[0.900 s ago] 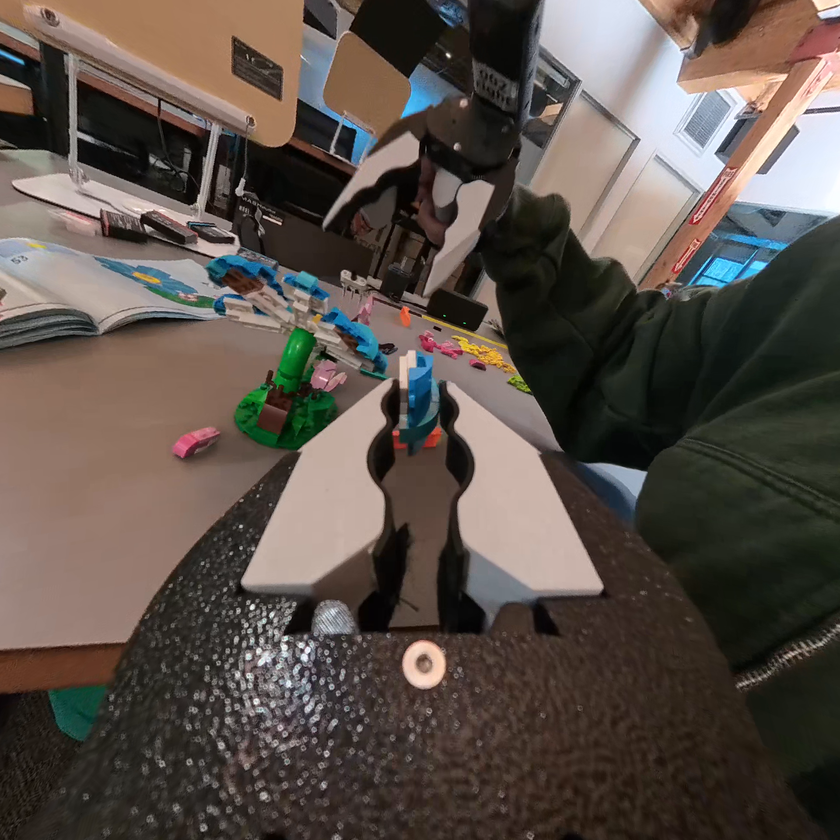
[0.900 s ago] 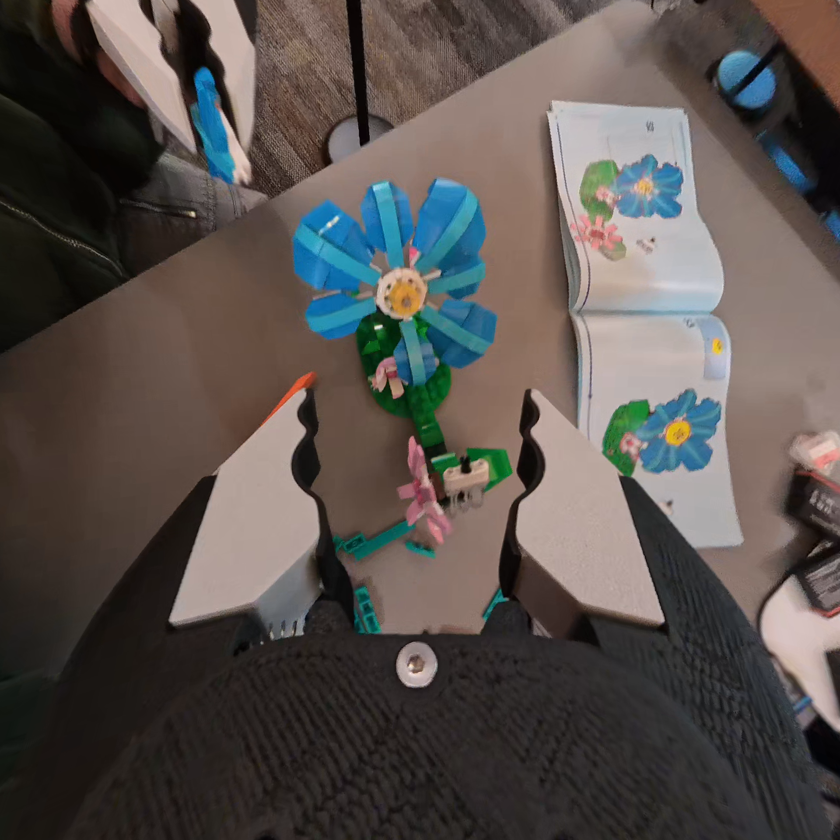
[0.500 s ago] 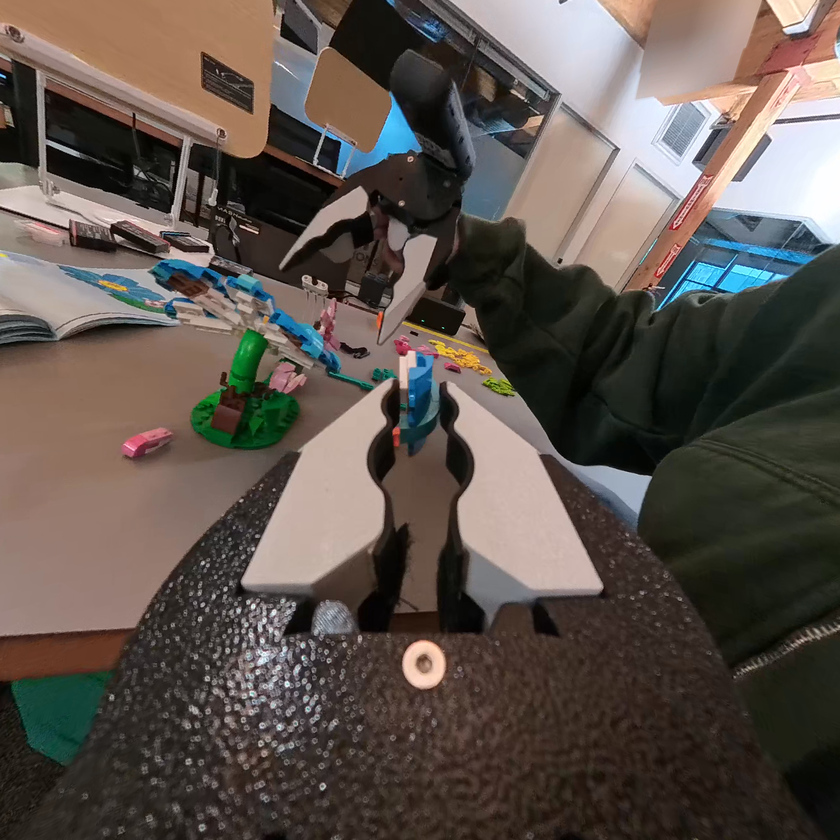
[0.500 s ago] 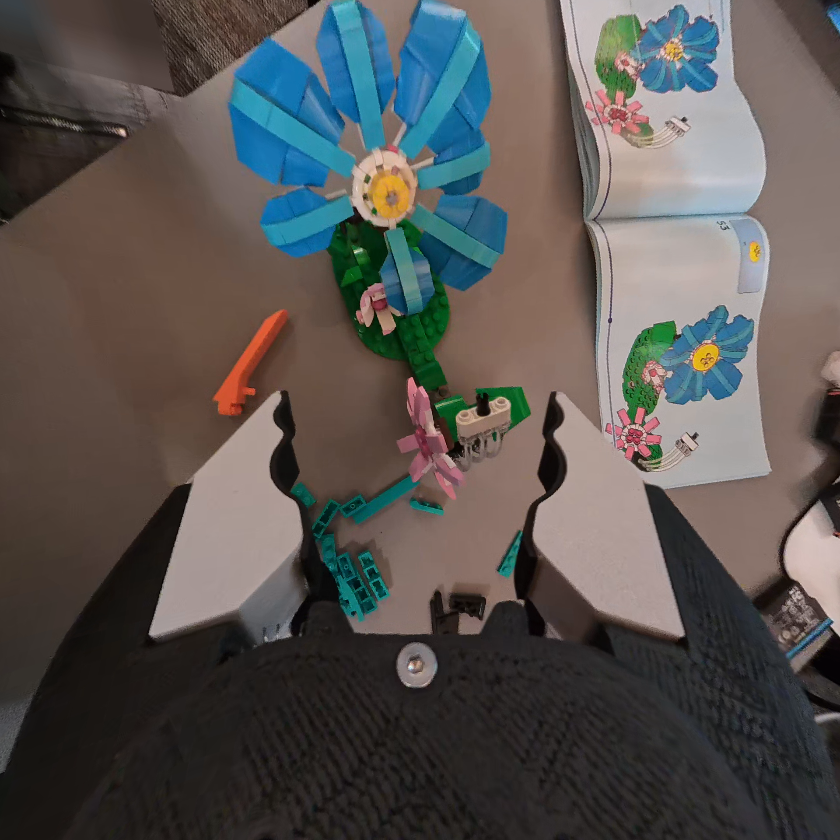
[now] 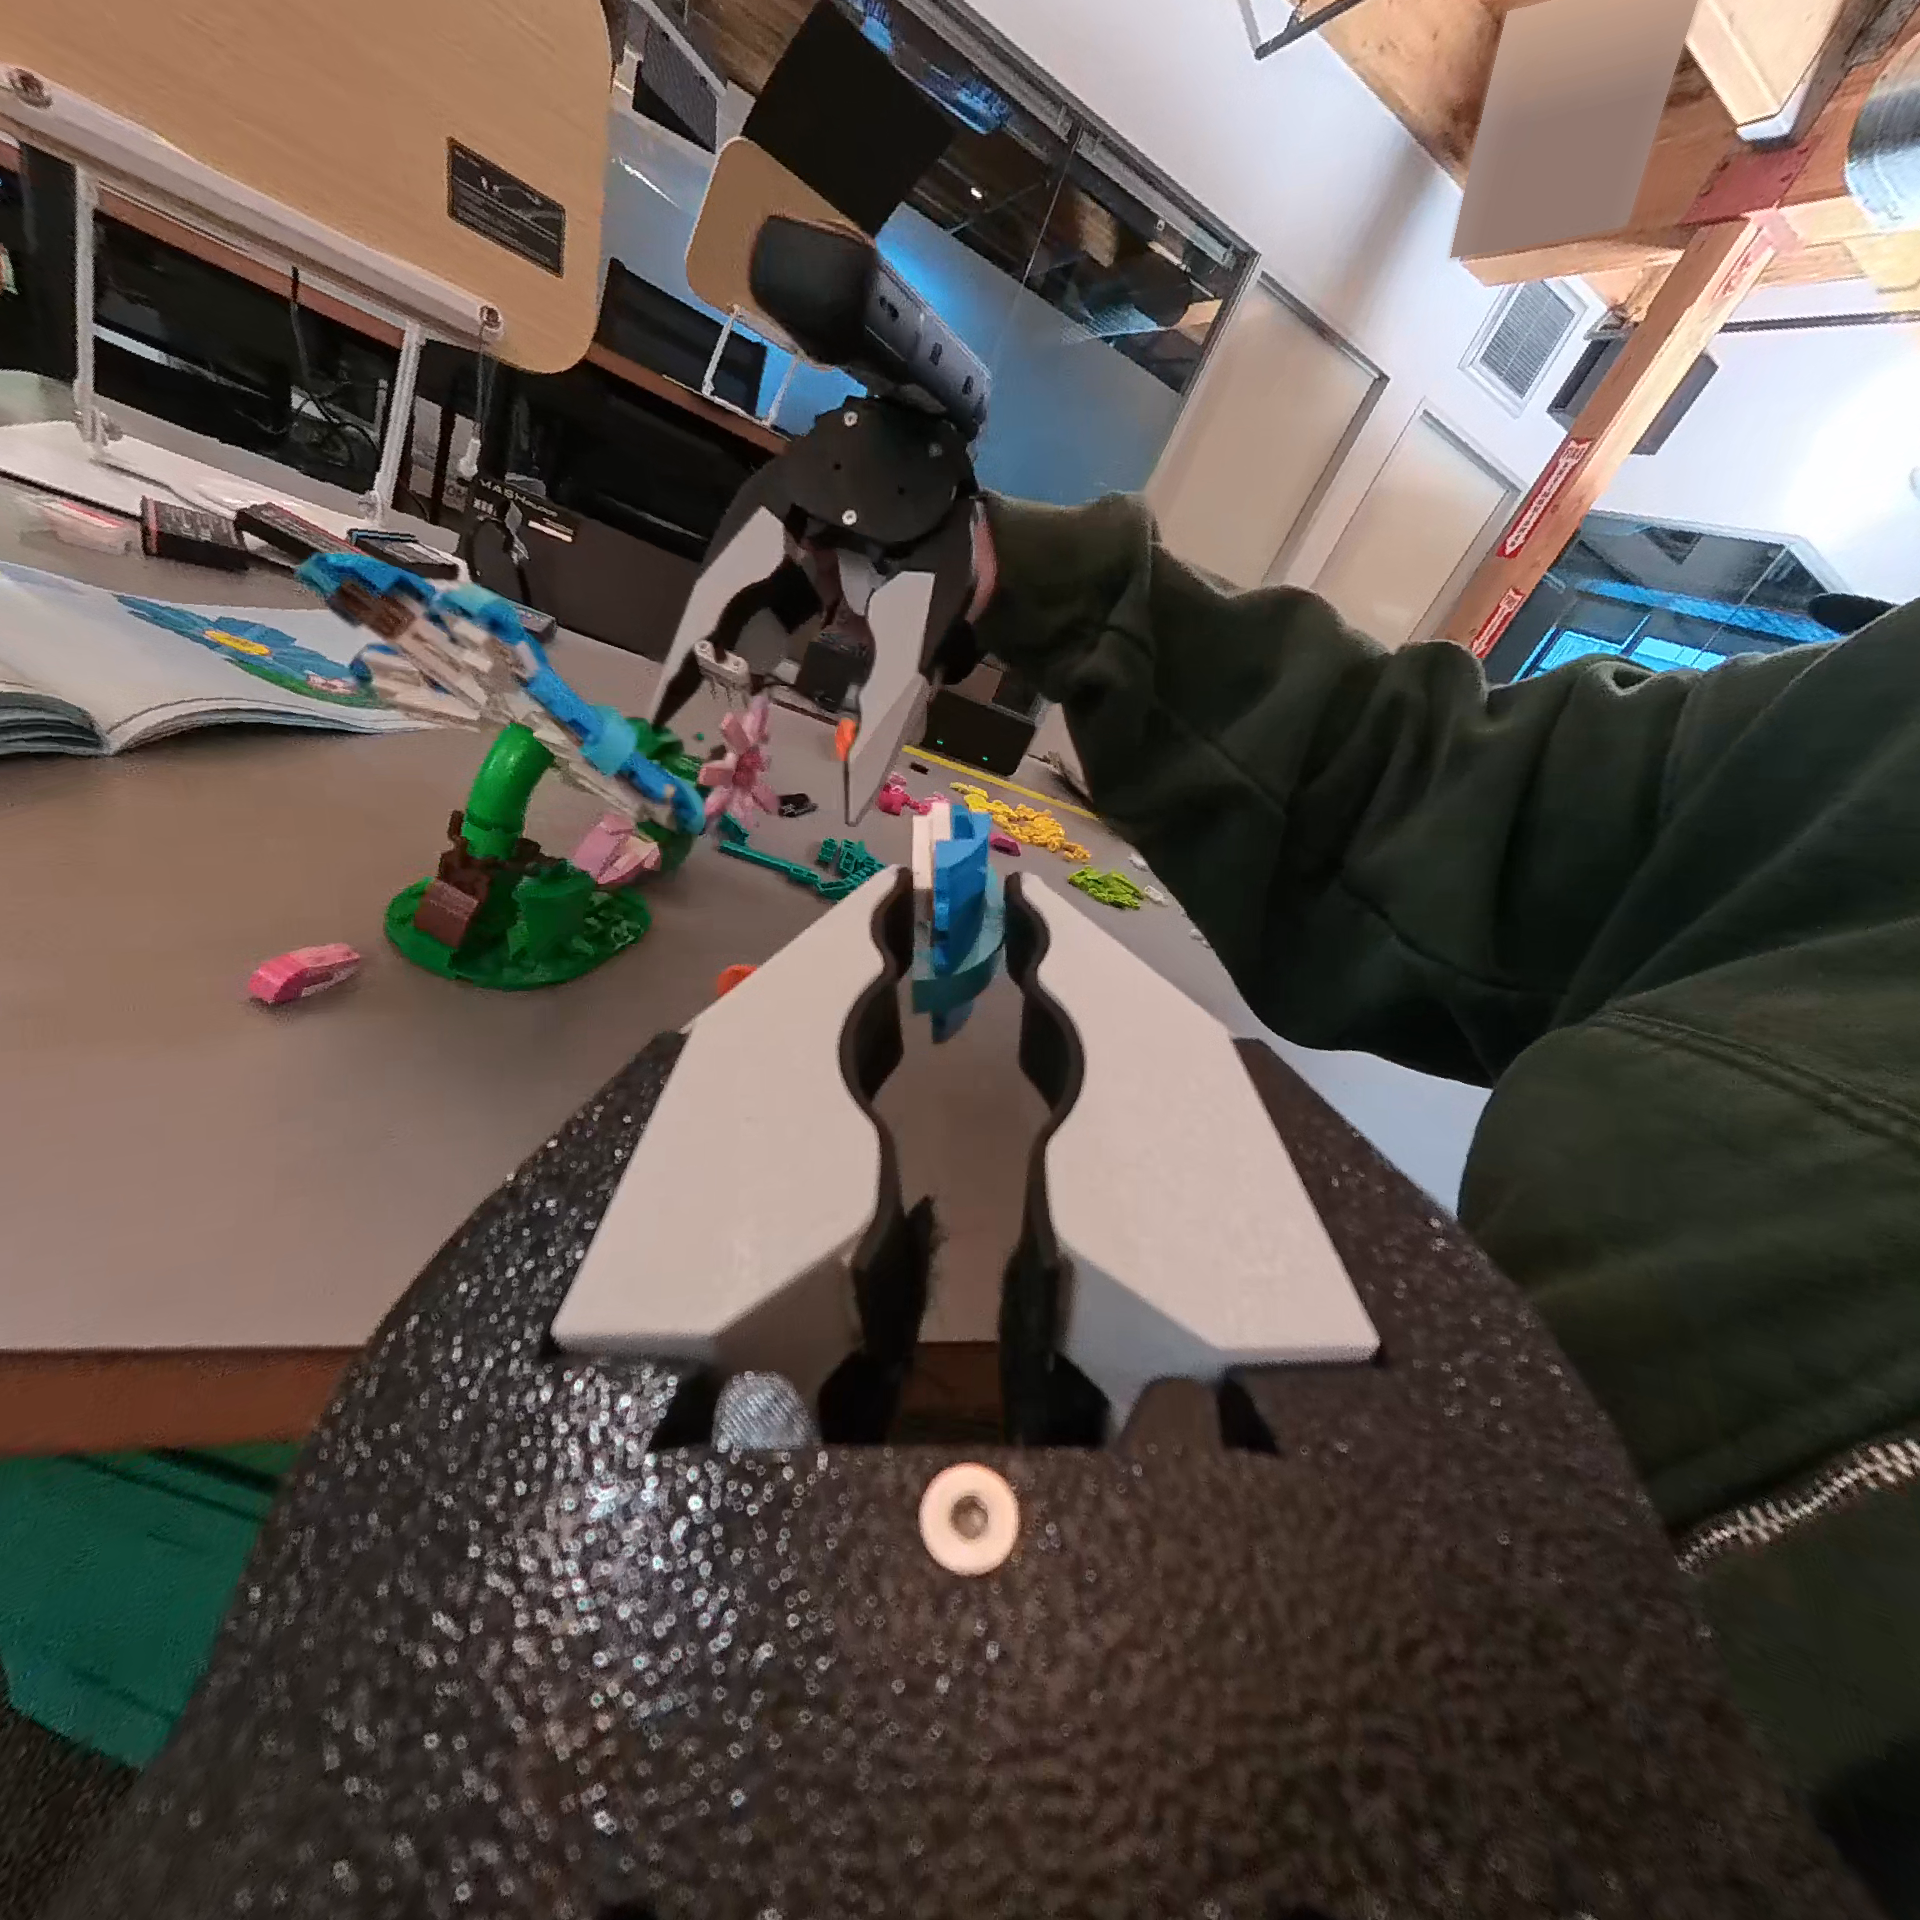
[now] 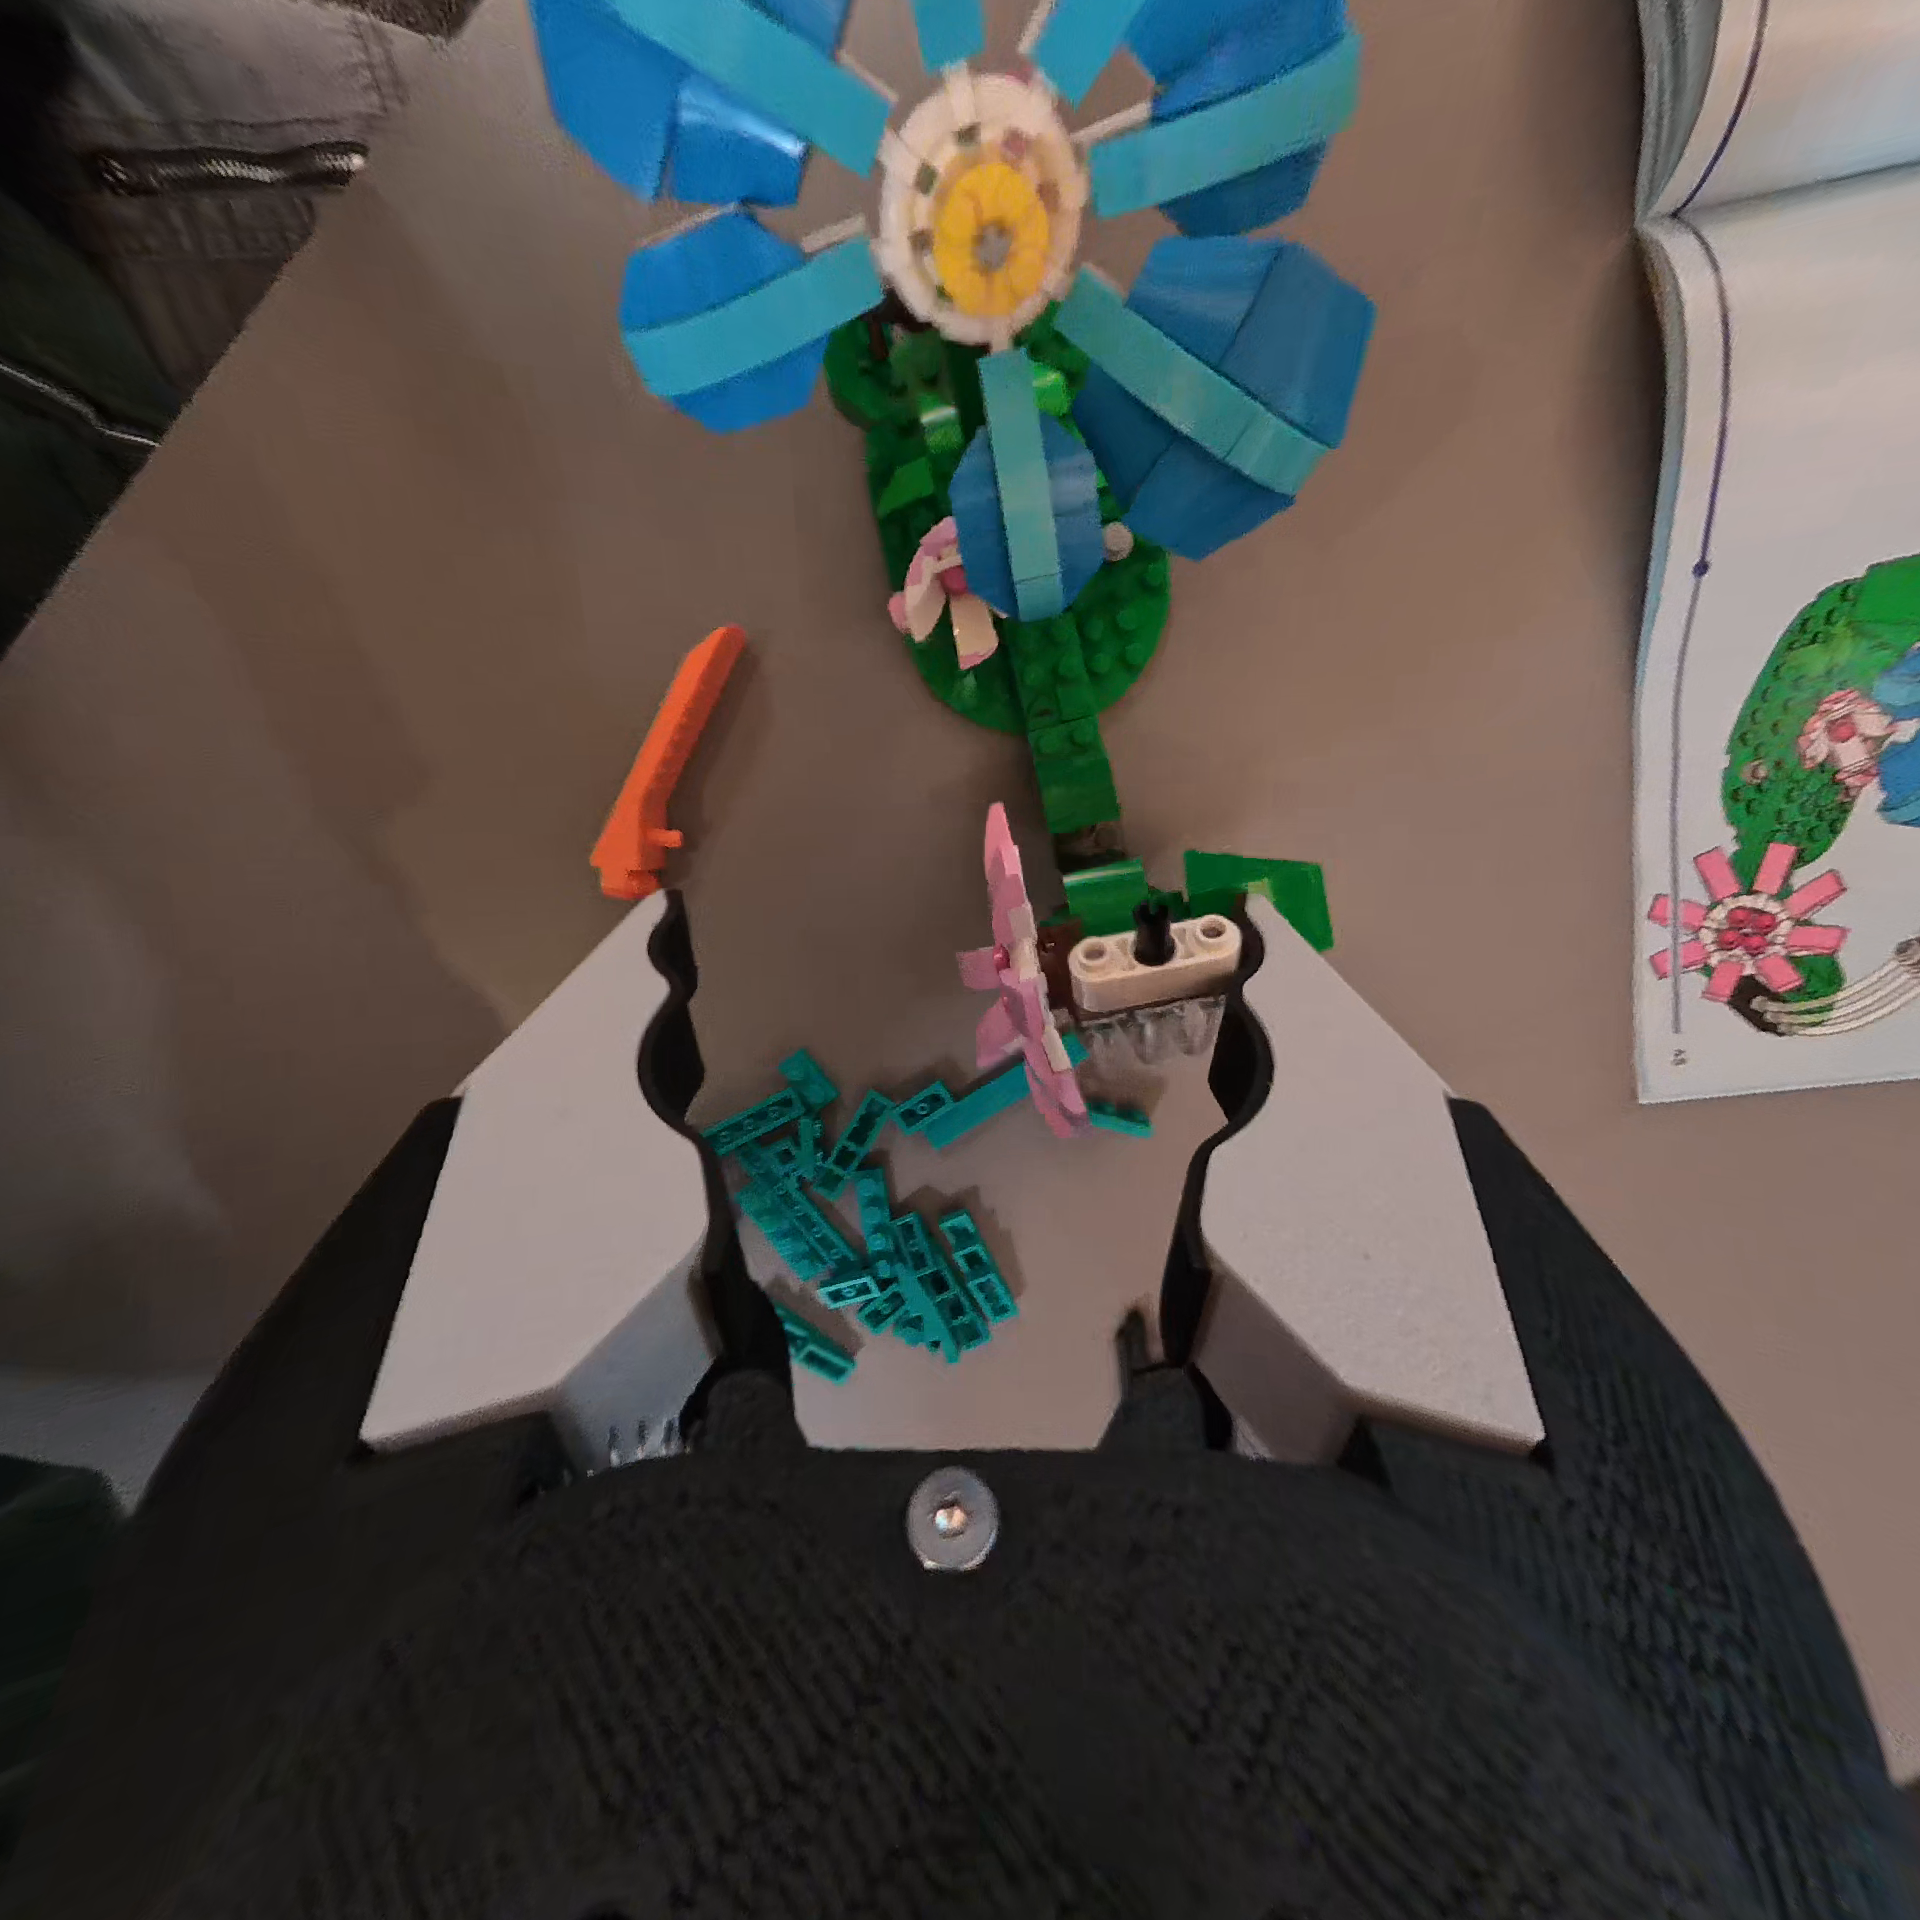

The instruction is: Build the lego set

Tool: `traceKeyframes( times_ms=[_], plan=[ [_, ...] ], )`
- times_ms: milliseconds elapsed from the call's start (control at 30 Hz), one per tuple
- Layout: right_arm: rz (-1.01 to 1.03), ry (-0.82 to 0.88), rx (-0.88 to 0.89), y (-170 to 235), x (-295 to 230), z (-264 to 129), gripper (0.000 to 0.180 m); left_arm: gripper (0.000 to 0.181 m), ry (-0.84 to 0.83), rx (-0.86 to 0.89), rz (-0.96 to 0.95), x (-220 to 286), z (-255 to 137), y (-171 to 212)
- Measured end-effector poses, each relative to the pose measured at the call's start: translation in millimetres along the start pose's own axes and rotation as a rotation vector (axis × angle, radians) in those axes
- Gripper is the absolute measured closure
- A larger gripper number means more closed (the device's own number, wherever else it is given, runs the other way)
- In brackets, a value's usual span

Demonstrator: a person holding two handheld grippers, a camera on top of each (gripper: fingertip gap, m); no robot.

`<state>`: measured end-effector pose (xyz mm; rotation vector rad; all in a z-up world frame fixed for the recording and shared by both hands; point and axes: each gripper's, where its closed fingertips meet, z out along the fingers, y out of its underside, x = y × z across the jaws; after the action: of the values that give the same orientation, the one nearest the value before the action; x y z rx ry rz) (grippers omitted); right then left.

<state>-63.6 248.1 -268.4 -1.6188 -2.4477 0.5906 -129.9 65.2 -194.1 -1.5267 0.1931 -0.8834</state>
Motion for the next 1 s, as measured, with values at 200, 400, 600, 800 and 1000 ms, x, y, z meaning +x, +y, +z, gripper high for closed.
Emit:
traceKeyframes(
  times_ms=[200, 400, 600, 800, 1000],
  plan=[
    [0.049, -0.056, -0.043, 10.0, -32.7, -3.1, 0.081, 0.166, -0.007, 0.02, -0.023, -4.0, -6.2, -0.4],
    [0.058, -0.142, 0.018, 2.6, -71.3, -17.1, 0.082, 0.166, -0.006, 0.027, -0.04, -6.5, -6.6, 2.4],
    [0.167, -0.055, 0.143, 2.4, -43.2, -28.3, 0.083, 0.166, -0.017, 0.031, -0.052, -13.1, -5.9, 4.5],
    [0.445, -0.018, 0.506, -25.8, 16.2, -32.0, 0.095, 0.166, -0.085, 0.056, -0.07, -52.4, 3.4, -7.5],
    [0.655, -0.248, 0.79, -50.4, 46.8, -20.0, 0.095, 0.166, -0.009, 0.11, -0.242, -81.5, 31.8, -18.1]
  ],
)
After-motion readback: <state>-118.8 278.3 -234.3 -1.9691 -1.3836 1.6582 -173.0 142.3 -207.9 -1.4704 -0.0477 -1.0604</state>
